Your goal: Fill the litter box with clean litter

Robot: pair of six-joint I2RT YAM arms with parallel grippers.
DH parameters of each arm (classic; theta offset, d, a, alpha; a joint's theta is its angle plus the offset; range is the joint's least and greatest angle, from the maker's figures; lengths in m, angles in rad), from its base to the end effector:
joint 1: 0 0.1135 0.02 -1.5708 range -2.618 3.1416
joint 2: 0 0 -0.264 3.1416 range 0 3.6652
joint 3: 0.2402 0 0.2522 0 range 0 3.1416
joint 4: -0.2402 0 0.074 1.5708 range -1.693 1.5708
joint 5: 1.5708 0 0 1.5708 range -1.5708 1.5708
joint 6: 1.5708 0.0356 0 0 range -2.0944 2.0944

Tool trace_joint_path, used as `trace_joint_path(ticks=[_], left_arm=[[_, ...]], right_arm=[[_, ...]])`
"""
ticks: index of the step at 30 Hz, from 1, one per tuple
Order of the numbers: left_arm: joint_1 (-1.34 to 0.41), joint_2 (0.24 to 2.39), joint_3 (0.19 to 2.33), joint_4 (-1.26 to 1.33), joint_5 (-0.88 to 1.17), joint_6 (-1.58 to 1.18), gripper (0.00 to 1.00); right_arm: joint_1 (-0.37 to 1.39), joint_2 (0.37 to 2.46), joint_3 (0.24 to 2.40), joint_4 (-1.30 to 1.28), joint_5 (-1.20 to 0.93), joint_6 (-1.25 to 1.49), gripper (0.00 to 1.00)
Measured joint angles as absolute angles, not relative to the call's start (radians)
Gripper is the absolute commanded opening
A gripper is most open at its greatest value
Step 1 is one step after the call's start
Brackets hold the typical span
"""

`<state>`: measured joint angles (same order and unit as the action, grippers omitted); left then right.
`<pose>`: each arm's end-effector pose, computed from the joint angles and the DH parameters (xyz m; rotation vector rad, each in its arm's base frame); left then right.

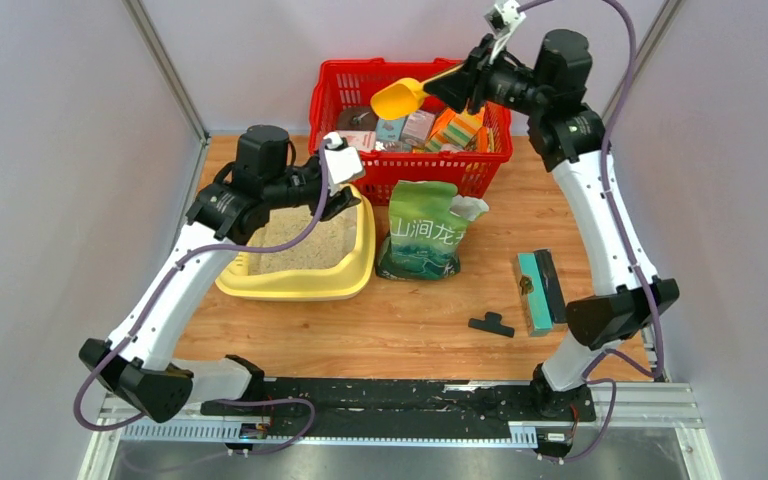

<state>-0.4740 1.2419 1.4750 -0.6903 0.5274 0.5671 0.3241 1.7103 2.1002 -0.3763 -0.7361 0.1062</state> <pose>0.2171 -0.1315 0.4321 1.2639 1.5405 -0.4731 0.3345 0.1376 0.5249 -0.7570 1.4485 0.9029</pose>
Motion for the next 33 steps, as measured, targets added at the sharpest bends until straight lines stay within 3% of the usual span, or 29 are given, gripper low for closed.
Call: trace_joint_path(ticks=[12, 21, 27, 33], left_arm=[[-0.558, 1.498, 1.686, -0.705, 0.660, 0.640, 0.57], [-0.679, 1.752, 1.890, -0.837, 0.694, 0.746, 0.49], [-0.703, 1.787, 1.896, -0.886, 0.633, 0.813, 0.36], [-0.702, 1.786, 1.918, -0.900, 0.593, 0.839, 0.12]], right_arm=[[0.132, 1.443, 1.891, -0.724, -0.671, -0.080, 0.00], [-0.034, 1.387, 1.929, -0.965, -0.659, -0.189, 0.00], [-0.033, 1.386, 1.914, -1.128, -0.720, -0.303, 0.00], [-0.033, 1.396, 1.874, -1.161, -0.773, -0.347, 0.00]])
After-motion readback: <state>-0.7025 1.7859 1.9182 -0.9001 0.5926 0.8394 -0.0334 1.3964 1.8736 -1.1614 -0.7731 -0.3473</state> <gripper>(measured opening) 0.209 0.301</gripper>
